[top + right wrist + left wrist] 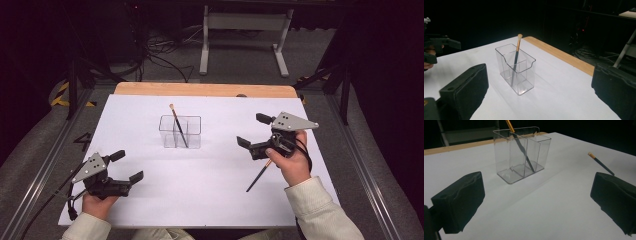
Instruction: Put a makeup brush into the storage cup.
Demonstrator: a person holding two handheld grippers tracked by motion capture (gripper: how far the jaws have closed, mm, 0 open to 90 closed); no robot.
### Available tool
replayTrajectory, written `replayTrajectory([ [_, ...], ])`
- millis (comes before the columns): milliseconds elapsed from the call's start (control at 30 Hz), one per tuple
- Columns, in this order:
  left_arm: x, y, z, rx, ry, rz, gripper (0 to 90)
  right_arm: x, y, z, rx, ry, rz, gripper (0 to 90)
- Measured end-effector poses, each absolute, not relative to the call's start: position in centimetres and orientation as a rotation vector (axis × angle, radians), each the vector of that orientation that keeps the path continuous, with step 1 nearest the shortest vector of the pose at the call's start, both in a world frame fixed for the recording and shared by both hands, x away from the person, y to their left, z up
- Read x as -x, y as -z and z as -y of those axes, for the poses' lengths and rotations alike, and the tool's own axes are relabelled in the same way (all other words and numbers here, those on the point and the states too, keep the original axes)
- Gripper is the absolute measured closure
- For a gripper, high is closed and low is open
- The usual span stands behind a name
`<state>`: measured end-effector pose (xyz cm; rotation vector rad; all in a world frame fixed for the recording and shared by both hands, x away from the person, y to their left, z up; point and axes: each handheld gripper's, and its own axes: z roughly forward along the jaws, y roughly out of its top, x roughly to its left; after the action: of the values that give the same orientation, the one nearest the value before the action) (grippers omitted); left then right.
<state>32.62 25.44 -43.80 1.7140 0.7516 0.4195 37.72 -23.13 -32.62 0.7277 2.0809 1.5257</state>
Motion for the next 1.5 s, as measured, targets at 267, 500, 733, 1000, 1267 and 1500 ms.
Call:
replayTrajectory([
  [267,-32.5,43.8,-25.5,-1.721,-0.425,-0.752,0.2,-36.9,32.5,25.0,-0.763,-1.529,-2.039,1.1],
  [500,-32.6,43.8,-25.5,-1.713,-0.425,-0.754,0.2,-36.5,32.4,26.1,-0.804,-1.43,-2.071,1.6],
  [733,-32.7,43.8,-25.3,-1.71,-0.423,-0.757,0.2,-35.9,32.0,26.9,-0.828,-1.413,-2.073,1.2],
  [1000,-33.2,43.7,-24.8,-1.718,-0.417,-0.741,0.2,-35.7,32.0,27.3,-0.9,-1.31,-2.129,1.5],
  [1267,-33.5,43.7,-24.5,-1.723,-0.421,-0.742,0.2,-35.6,31.8,27.5,-1.0,-1.196,-2.224,1.7],
  [1500,-33.5,43.7,-24.5,-1.724,-0.424,-0.747,0.3,-36.0,32.1,27.3,-1.092,-1.056,-2.304,2.5],
])
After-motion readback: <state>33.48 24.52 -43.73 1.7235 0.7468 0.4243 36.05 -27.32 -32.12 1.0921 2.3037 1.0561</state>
